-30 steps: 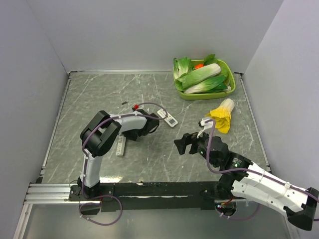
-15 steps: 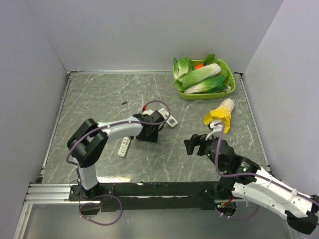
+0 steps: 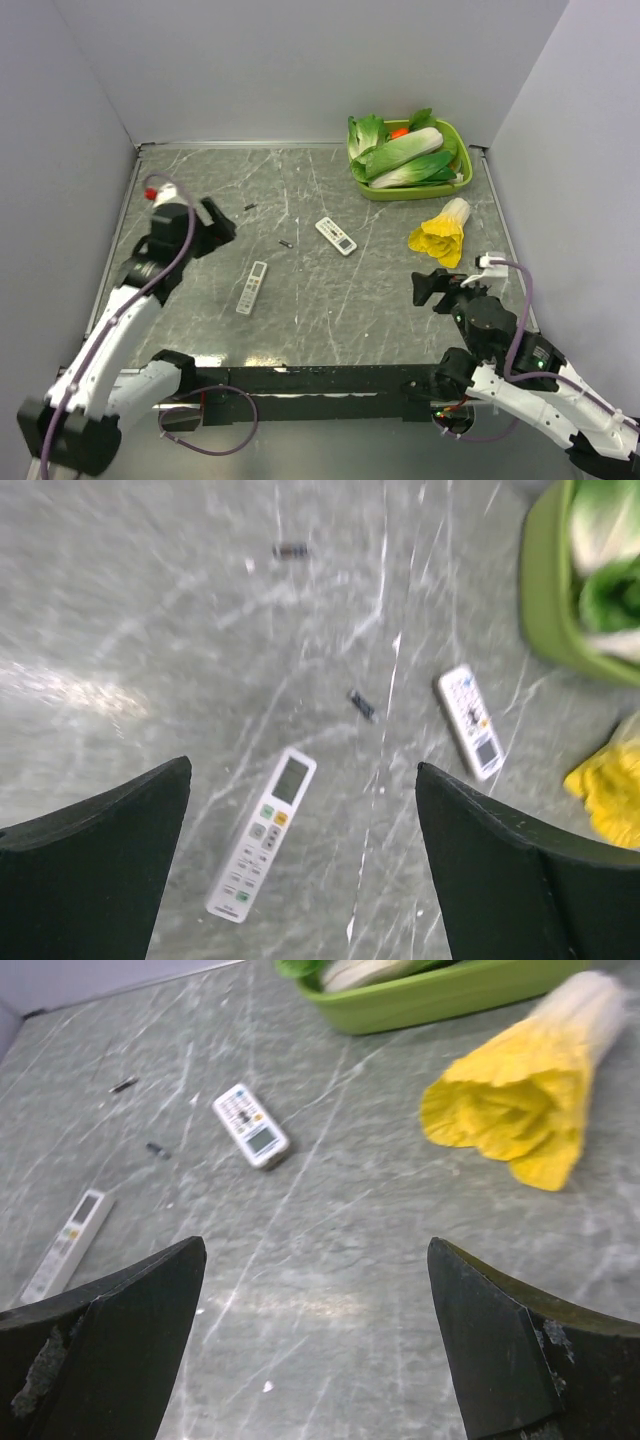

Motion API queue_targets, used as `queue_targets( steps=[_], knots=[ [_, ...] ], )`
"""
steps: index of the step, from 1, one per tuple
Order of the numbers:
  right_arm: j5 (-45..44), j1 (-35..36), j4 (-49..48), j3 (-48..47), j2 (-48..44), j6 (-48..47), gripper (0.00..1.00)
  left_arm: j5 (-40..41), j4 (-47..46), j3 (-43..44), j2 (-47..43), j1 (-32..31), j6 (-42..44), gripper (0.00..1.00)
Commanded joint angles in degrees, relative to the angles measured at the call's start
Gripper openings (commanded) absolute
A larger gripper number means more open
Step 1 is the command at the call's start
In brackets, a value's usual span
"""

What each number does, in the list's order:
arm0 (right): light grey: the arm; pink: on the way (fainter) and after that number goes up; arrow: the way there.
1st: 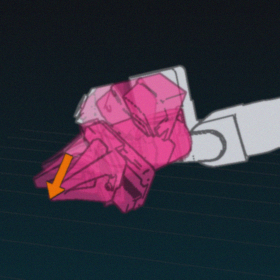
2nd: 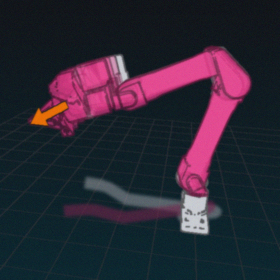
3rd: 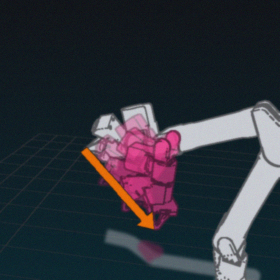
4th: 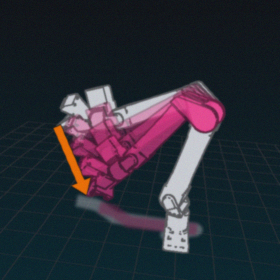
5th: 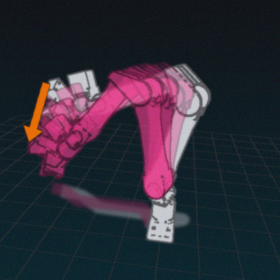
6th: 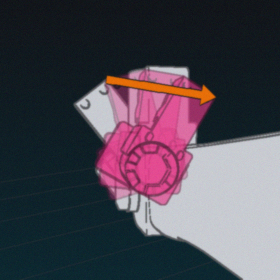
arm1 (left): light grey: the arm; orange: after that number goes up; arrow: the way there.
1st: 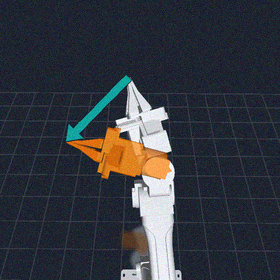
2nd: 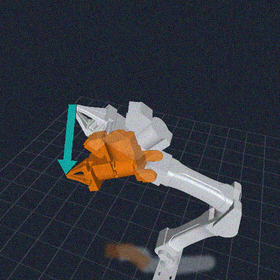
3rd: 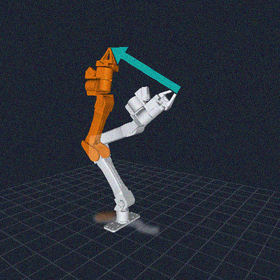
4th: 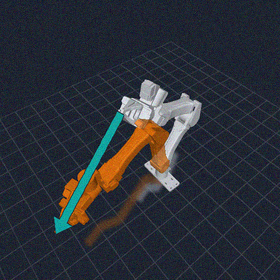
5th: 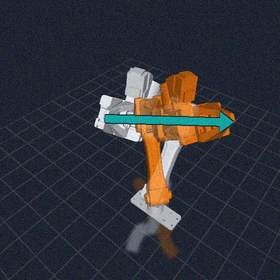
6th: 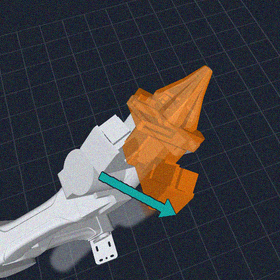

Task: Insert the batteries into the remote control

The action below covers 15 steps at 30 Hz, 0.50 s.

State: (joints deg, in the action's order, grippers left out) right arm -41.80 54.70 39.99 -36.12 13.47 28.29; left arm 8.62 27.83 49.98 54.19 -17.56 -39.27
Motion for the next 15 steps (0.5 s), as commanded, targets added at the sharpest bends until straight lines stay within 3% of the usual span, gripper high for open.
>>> queue_targets(
  steps=[1, 7, 12, 15],
  knots=[
    [-7.7, -0.1, 6.8, -3.7, -2.0, -0.4, 1.00, -2.0, 5.4, 0.3, -9.3, 7.7, 6.3, 0.97],
    [-11.1, -0.2, 7.7, -5.1, -5.6, -2.8, 1.00, 10.3, 4.3, -3.8, -29.1, 8.5, 10.5, 0.97],
    [-11.5, -0.3, 5.7, -4.8, -7.4, -5.5, 1.00, 13.6, 0.1, -8.1, -45.5, 8.5, 11.3, 0.97],
    [-11.7, -0.1, 5.9, -5.0, -7.0, -5.6, 1.00, 15.1, 0.1, -10.0, -48.7, 8.2, 10.8, 0.97]
  ],
)
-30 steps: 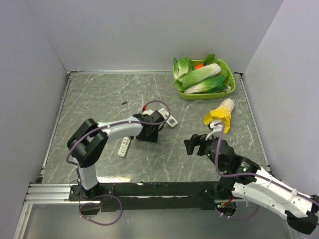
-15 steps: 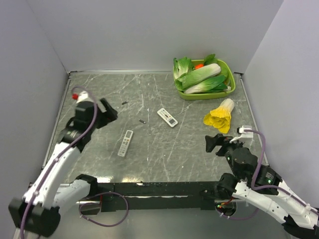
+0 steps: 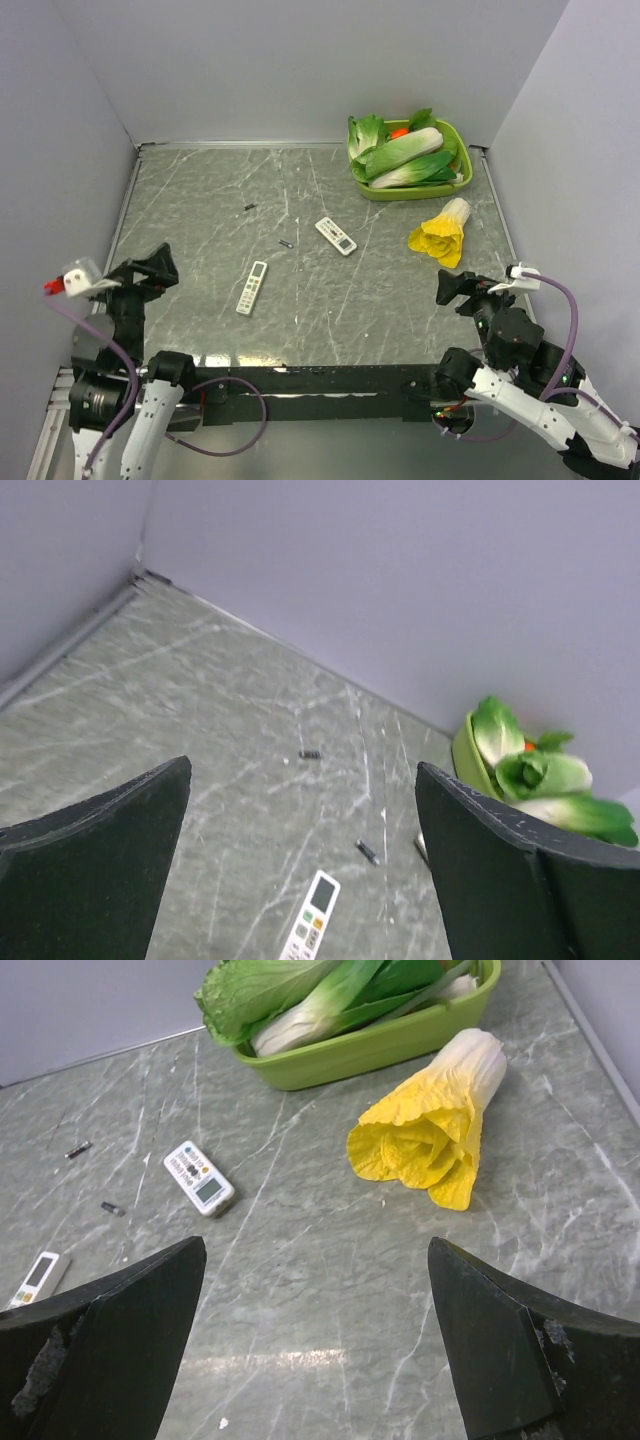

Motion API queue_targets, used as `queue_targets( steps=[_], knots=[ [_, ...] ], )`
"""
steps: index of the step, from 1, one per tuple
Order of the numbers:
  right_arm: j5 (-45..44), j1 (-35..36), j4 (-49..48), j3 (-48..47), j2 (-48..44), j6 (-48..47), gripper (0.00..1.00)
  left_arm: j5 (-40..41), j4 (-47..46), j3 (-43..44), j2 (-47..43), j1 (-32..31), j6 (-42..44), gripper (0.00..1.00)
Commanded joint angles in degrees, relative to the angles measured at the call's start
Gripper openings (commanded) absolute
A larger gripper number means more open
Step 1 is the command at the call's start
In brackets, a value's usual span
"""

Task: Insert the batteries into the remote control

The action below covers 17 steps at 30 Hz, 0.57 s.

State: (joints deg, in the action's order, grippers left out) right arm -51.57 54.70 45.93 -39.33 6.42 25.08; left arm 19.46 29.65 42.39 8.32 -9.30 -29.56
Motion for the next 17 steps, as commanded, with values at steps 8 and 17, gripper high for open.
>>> queue_targets(
  steps=[8, 17],
  knots=[
    [-1.1, -0.2, 0.3, -2.6, 1.1, -3.0, 0.99, 4.8, -2.1, -4.6, -2.7, -0.3, 0.6, 0.97],
    [-2.3, -0.2, -2.1, -1.7, -1.2, -5.7, 1.00, 5.8, -1.9, -4.7, -1.8, -0.5, 0.8, 0.97]
  ],
)
